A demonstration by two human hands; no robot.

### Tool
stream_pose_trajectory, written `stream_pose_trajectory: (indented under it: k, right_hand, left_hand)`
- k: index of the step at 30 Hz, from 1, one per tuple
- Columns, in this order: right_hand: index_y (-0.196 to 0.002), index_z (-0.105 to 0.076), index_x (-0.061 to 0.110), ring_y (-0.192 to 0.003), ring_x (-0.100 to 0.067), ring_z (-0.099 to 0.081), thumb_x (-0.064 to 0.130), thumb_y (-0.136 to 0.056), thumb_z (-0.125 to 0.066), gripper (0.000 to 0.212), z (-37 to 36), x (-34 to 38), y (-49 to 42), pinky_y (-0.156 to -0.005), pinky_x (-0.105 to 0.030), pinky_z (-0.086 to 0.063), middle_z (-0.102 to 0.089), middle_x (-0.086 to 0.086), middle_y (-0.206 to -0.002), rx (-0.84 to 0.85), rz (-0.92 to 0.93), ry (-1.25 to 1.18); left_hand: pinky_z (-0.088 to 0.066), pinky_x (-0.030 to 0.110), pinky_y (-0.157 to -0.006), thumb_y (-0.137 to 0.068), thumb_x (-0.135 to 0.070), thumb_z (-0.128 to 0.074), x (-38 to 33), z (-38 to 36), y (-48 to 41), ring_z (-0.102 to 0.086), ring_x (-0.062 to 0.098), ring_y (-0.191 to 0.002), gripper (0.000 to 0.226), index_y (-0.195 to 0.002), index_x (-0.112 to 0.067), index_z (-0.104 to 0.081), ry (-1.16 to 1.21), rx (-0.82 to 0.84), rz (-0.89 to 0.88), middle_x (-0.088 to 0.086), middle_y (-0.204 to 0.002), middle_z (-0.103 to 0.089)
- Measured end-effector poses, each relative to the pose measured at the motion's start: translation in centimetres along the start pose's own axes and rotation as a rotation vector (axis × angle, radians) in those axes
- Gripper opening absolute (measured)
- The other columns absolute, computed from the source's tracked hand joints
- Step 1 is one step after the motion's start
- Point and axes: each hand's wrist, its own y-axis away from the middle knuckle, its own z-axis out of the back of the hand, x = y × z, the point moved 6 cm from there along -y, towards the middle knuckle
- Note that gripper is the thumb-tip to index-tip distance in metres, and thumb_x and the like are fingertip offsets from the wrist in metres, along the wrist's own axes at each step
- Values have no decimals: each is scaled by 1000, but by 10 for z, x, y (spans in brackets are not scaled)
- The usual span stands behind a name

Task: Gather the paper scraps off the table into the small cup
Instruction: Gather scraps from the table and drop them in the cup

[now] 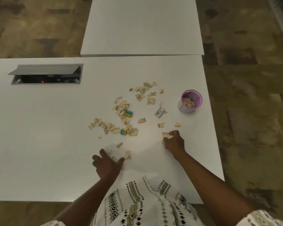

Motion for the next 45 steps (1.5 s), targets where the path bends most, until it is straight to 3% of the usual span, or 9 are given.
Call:
stream_pose_trajectory:
  k: [4,7,10,15,18,26,31,35,45]
  right_hand:
    - [-123,-56,12,-105,-33,-65,17,-88,-65,37,-20,37,-7,-92,-36,-52,-68,-15,-116,128,129,106]
    - [-123,-59,10,-109,-32,-61,17,-89,-67,36,-12,59,-9,-85,-28,-46,-61,-16,-120,-67,313,230]
    - [-133,-52,13,-124,-36,-48,21,-88,-69,49,2,61,-15,-97,-39,-45,-47,-17,-136,-233,357,358]
    - [-149,-33,15,-137,-39,-33,30,-88,-67,71,-24,55,-21,-106,-44,-39,-31,-16,-150,-110,344,519]
    - [-155,-21,21,-148,-35,-17,32,-90,-65,79,-64,62,-9,-114,-44,-34,-19,-15,-160,-3,430,587]
    - [-157,-6,36,-150,-33,-11,22,-93,-63,86,-145,103,6,-99,-46,-48,3,-6,-166,161,660,824]
    - [-149,-30,35,-137,-34,-39,40,-101,-39,49,-163,117,-3,-101,-45,-42,-30,-5,-155,122,712,957]
    - [-124,-51,20,-117,-30,-47,26,-101,-41,26,-166,119,-2,-75,-38,-44,-44,-7,-131,56,793,1011]
    - [-100,-64,9,-92,-28,-58,8,-96,-50,16,-137,113,9,-71,-37,-46,-59,-10,-101,-97,650,738]
  left_hand:
    - [-49,49,-93,-78,-26,-78,-18,-1,-15,-46,41,-116,61,-126,-9,-44,60,73,-165,19,-122,-40]
    - [-50,44,-92,-82,-12,-70,-42,3,-24,-52,36,-112,52,-129,-11,-48,99,122,-334,15,-121,-45]
    - [-50,42,-88,-83,-19,-70,-59,18,-36,-51,33,-113,53,-132,-13,-49,61,89,-502,12,-124,-48]
    - [-47,52,-95,-78,-36,-73,-52,57,-88,-43,44,-126,76,-142,-9,-42,-127,-105,-495,24,-145,-37]
    - [-39,58,-104,-79,-45,-71,-42,61,-119,-24,45,-142,93,-154,-16,-24,-226,-20,-427,25,-158,-16]
    - [-49,46,-97,-83,-54,-64,-67,40,-115,-32,37,-137,89,-155,-27,-19,-311,81,-635,17,-159,-18]
    - [-51,41,-93,-91,-37,-62,-85,26,-100,-39,34,-130,67,-150,-23,-34,-319,123,-708,16,-152,-29]
    - [-54,36,-76,-93,-15,-55,-86,24,-96,-46,30,-117,34,-127,-15,-53,-323,103,-780,15,-139,-43]
    - [-49,38,-65,-92,-2,-46,-80,38,-104,-49,26,-99,20,-107,-12,-55,-159,108,-736,8,-109,-53]
